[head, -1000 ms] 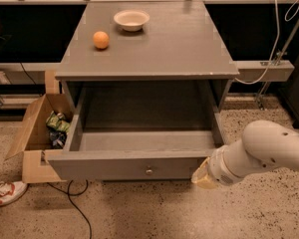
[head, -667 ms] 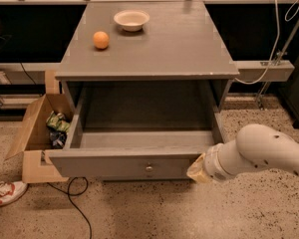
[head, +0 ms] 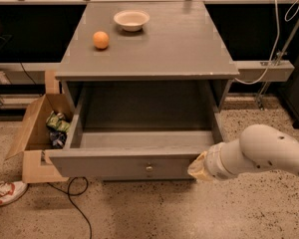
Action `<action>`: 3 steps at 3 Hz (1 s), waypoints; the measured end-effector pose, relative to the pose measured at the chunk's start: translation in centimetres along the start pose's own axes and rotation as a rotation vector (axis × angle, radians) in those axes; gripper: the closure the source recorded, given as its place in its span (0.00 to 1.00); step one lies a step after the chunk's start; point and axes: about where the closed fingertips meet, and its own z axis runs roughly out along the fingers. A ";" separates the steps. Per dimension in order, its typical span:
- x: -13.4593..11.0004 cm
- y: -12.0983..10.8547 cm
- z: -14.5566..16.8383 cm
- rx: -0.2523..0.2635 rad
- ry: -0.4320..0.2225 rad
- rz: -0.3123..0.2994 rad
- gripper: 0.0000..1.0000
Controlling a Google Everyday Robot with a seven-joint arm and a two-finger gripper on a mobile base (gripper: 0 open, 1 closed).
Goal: Close top drawer
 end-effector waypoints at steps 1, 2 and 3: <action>-1.0 -1.1 -0.9 0.041 -0.046 -0.124 1.00; -1.9 -2.5 -1.4 0.079 -0.102 -0.243 1.00; -2.9 -4.0 -1.4 0.118 -0.176 -0.324 1.00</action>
Offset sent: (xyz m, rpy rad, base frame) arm 0.0407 -0.0007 0.0399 0.0320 -0.3568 0.2853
